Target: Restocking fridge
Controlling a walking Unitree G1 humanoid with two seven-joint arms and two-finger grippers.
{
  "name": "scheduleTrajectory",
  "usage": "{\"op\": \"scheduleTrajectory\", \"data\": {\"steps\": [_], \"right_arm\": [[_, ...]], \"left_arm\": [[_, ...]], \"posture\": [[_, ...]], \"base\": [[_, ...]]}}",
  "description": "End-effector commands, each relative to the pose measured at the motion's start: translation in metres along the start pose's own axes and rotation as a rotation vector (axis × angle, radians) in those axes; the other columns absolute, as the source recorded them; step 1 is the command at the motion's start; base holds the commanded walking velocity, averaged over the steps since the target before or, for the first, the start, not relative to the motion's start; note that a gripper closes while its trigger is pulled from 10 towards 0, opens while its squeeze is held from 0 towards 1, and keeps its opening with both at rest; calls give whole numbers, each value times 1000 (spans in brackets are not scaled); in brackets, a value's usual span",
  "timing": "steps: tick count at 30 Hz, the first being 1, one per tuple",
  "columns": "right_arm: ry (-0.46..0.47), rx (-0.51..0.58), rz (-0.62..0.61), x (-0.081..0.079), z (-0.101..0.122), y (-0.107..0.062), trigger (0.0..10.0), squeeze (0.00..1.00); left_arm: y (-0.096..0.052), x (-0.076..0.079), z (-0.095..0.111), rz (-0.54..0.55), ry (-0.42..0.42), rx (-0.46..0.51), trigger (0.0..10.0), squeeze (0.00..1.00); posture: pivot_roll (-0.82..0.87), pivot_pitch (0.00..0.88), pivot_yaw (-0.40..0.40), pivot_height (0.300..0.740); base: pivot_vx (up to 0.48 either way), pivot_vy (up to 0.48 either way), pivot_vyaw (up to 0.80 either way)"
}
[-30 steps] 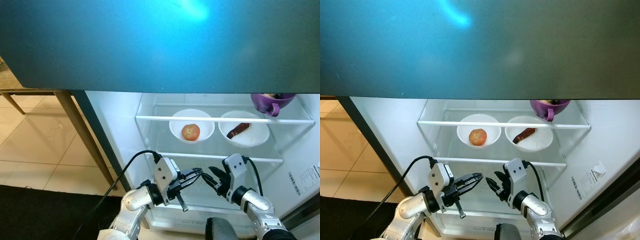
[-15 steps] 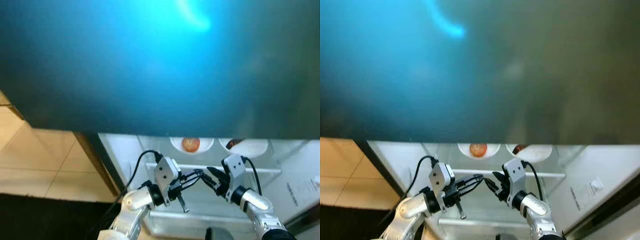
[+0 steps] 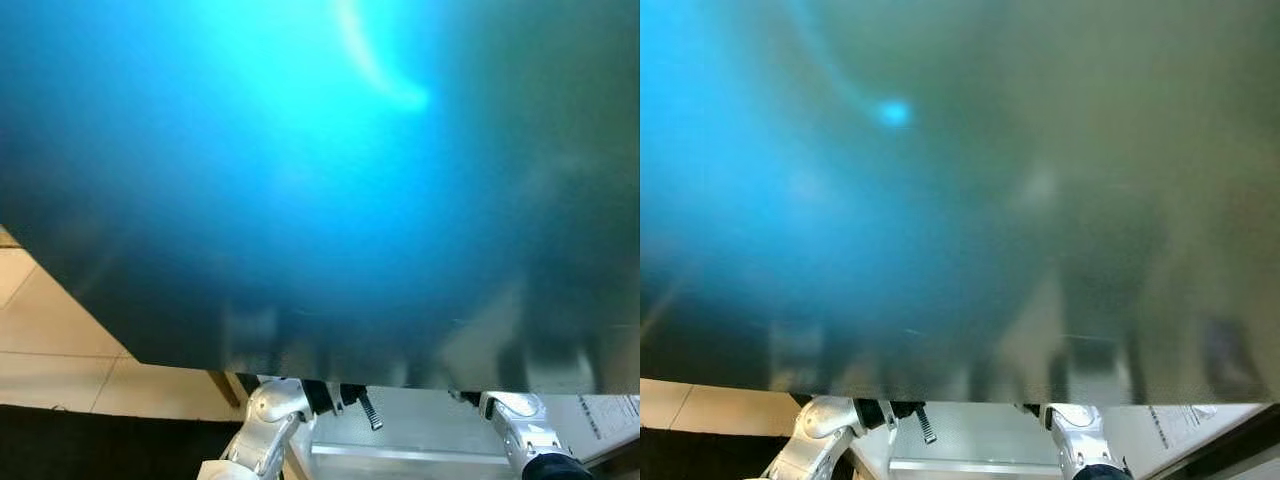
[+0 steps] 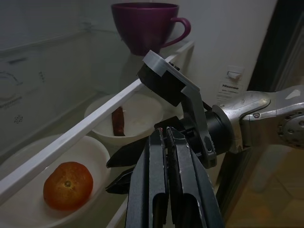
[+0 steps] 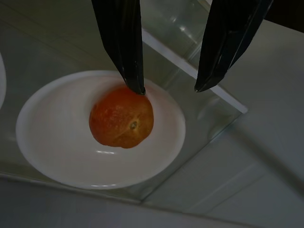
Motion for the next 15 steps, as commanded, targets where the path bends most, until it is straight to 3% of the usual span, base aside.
{"op": "scheduleTrajectory", "data": {"steps": [1, 15], "right_arm": [[6, -13, 1, 0, -4, -1, 10000, 0], [13, -19, -10, 1, -4, -1, 10000, 0]], "left_arm": [[-5, -2, -3, 14, -1, -24, 10000, 0], [-10, -2, -15, 23, 21, -102, 10000, 0]], "posture": [[-69, 15, 34, 654], [-67, 26, 35, 706]], "base": [[0, 0, 0], [0, 0, 0]]}}
Point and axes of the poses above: a point about 5 cm out from each wrist's last joint towards the gripper, its own y axis pointing out of the wrist towards the gripper, its own z axis along the axis of the wrist's last joint, x = y × z, the point moved 1 cm from there along y, pointing out of the wrist towards the gripper, and after that the axes turned 2 degrees about y, right-handed, at the moved point
